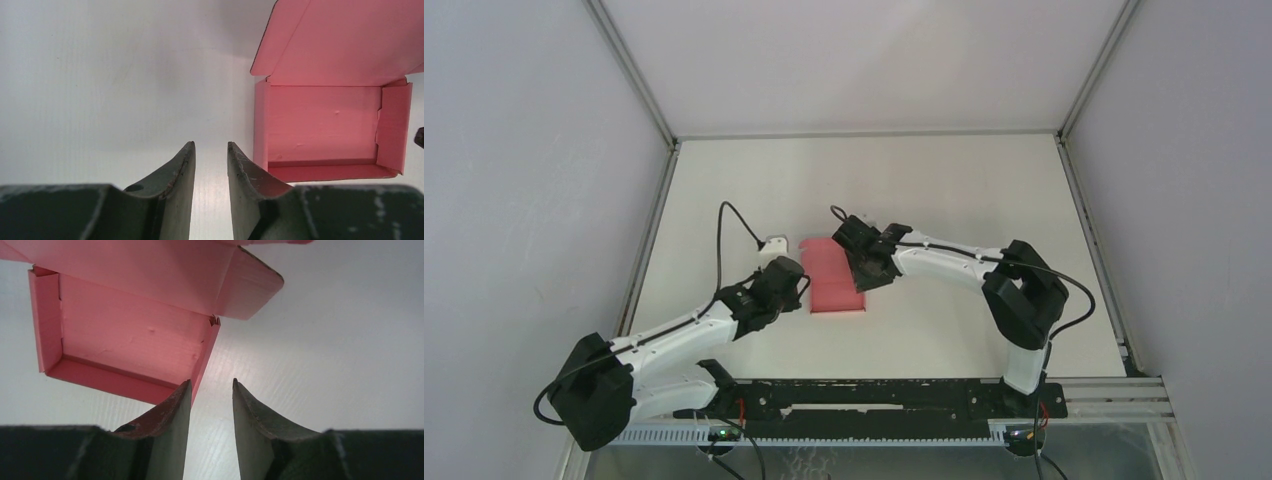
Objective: Fold the paper box
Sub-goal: Fold the paper box at the center of the board.
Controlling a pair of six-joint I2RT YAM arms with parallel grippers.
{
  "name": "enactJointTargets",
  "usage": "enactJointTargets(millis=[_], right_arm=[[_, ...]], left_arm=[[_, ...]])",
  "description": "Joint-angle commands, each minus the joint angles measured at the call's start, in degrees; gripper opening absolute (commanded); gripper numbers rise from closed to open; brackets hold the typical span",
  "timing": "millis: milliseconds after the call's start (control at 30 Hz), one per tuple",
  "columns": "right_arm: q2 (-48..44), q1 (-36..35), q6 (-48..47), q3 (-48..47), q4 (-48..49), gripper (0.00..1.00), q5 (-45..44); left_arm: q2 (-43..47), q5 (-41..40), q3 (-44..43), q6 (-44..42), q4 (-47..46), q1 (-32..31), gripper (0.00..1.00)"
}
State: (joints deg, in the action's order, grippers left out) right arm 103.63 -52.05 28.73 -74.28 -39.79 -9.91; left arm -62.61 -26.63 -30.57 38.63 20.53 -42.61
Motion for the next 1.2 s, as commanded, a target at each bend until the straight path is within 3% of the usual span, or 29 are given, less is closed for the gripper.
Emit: enactJointTargets(millis=[0,567,933,1167], right_arm=[[2.2,-0.98,0.79,-3.28,-1.48,0.44,-2.49],[5.71,-1.63,0.76,-4.56,-1.73,0.3,-4.31],[6.73,-1.67,0.71,-4.55,-1.08,0.29,-4.56],[6.07,-1.73,0.59,-4.51,-0.73,0.13,-6.07]], left_arm=[[0.57,0.86,0.86,0.58,-3.19,0.85,0.35],[0.53,1.4,0.86,0.13,-3.46,1.45,0.35],[0.42,1.58,0.86,-0.14,-3.64,1.52,0.35],[0.64,1.66,1.03,-0.4,-3.65,1.56,0.35]])
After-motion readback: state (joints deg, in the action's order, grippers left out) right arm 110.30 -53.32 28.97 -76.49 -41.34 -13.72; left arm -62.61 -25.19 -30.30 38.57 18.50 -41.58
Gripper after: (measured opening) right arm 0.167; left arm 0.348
